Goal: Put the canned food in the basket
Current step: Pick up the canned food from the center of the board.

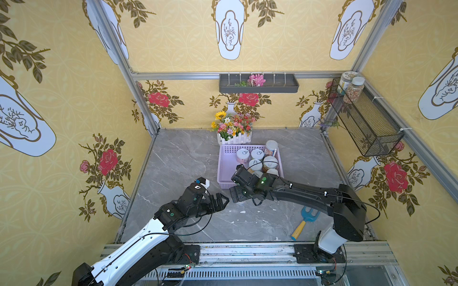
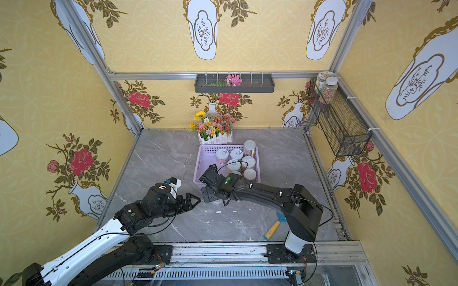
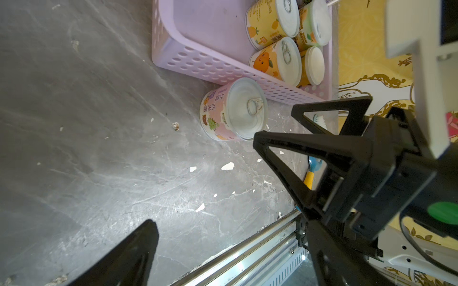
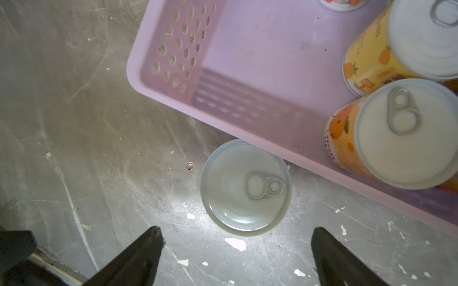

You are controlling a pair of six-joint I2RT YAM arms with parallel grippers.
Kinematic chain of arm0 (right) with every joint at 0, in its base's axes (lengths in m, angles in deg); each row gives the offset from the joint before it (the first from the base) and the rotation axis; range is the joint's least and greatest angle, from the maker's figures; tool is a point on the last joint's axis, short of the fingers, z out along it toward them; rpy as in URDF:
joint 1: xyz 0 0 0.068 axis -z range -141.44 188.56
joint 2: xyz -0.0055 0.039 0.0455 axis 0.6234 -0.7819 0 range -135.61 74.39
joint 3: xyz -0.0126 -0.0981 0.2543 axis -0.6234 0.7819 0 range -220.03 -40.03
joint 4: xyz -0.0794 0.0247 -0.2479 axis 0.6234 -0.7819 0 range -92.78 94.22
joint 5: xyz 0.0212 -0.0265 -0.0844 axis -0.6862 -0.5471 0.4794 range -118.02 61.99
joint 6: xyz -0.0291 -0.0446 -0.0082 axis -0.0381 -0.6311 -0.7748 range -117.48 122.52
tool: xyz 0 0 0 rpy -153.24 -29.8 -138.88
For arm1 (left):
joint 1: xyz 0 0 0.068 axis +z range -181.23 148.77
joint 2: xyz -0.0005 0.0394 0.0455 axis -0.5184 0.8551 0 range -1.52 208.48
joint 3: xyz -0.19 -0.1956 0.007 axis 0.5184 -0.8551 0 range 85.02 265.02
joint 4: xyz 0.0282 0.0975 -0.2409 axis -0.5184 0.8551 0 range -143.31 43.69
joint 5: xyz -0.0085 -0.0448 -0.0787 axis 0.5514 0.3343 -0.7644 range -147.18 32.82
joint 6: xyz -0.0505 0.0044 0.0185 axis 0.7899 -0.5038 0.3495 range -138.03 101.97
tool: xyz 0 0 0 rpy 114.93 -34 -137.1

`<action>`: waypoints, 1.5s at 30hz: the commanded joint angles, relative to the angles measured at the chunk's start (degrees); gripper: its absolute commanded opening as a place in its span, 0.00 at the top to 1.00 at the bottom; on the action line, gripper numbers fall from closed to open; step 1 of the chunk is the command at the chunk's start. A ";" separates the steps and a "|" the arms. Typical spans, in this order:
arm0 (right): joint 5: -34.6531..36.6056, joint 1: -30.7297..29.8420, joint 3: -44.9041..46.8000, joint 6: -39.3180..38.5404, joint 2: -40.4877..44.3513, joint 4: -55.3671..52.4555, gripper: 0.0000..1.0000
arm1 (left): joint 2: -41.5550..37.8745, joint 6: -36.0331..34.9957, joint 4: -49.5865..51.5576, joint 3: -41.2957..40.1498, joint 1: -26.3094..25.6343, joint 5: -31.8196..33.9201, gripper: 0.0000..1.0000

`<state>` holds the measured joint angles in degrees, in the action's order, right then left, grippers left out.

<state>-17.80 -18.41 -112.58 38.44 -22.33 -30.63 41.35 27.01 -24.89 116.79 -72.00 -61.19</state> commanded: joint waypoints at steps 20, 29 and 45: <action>-0.88 1.88 -7.22 5.71 -9.47 -6.37 0.03 | -2.70 1.46 -0.06 -2.07 0.07 2.59 0.01; -2.00 3.16 -10.67 4.65 -13.12 -8.07 0.03 | -2.44 1.55 -0.79 -2.15 0.06 2.34 0.01; -1.24 2.99 -15.91 3.46 -17.90 -13.84 0.01 | -2.09 1.45 -1.10 -2.50 0.00 1.97 0.01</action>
<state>-19.70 -15.37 -127.86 42.55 -39.82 -42.80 39.14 28.52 -24.95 114.45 -72.00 -58.85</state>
